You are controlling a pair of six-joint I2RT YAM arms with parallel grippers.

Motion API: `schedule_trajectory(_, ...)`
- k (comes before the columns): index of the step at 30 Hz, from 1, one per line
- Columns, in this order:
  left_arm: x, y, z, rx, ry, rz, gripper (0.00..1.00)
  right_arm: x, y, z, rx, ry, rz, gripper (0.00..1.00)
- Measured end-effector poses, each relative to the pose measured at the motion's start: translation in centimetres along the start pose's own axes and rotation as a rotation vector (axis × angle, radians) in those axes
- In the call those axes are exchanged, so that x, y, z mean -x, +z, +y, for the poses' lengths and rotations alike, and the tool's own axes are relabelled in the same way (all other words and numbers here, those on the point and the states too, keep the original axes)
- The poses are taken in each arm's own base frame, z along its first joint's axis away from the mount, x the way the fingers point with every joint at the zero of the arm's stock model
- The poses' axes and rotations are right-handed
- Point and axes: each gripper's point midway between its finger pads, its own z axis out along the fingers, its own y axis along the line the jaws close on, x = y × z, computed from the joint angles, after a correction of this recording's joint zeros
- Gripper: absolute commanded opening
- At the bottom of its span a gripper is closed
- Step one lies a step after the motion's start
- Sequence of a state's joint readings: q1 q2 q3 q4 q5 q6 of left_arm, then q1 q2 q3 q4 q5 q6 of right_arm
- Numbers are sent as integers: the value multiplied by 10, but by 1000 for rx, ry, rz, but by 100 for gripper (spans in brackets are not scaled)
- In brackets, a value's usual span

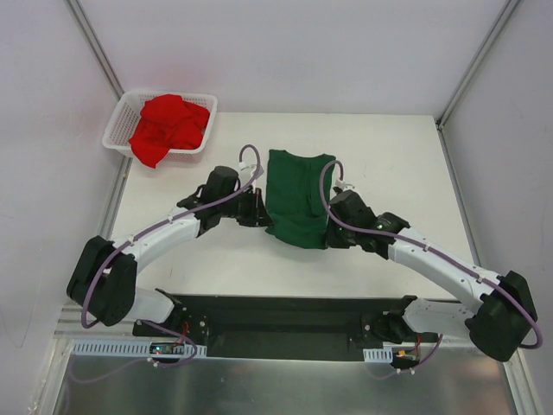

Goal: Fold and stack the t-shirts
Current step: Grab one side of the 2/3 rectangular tshirt with both arms, then fold the long partially folded tshirt into a neat square

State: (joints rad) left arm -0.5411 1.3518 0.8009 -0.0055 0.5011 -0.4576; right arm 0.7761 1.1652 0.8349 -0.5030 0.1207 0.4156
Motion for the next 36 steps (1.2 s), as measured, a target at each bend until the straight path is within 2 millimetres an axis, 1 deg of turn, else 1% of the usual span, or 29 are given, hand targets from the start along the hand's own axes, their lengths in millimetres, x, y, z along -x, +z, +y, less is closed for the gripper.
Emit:
schedule_trajectory(4,24,8,-6,-15,19,-13,0,15,-1,-4,-14,7,-21,1)
schedule_trajectory(7,40,14,-5,-15,30,-22,0,27,3,-6,-29,13,-27,1)
schedule_trajectory(12,61,22,2,-11,29,-29,0,52,15,-9,-53,25,-31,1)
schedule_trajectory(16,77,25,12,-3,15,-39,0,74,27,-8,-56,29,-37,1)
schedule_trajectory(22,103,27,24,1,0,-67,0,114,40,-4,-44,28,-65,1)
schedule_trajectory(26,118,29,29,3,-1,-81,0,138,46,-4,-40,33,-87,1)
schedule_trajectory(28,127,31,30,3,2,-91,0,150,48,-4,-39,33,-100,1)
schedule_trajectory(31,148,34,31,-2,15,-117,0,169,53,-7,-40,39,-119,1)
schedule_trajectory(34,161,39,34,-10,24,-126,0,184,62,-10,-39,40,-130,1)
schedule_trajectory(36,171,45,40,-8,24,-131,0,192,72,-13,-37,41,-125,1)
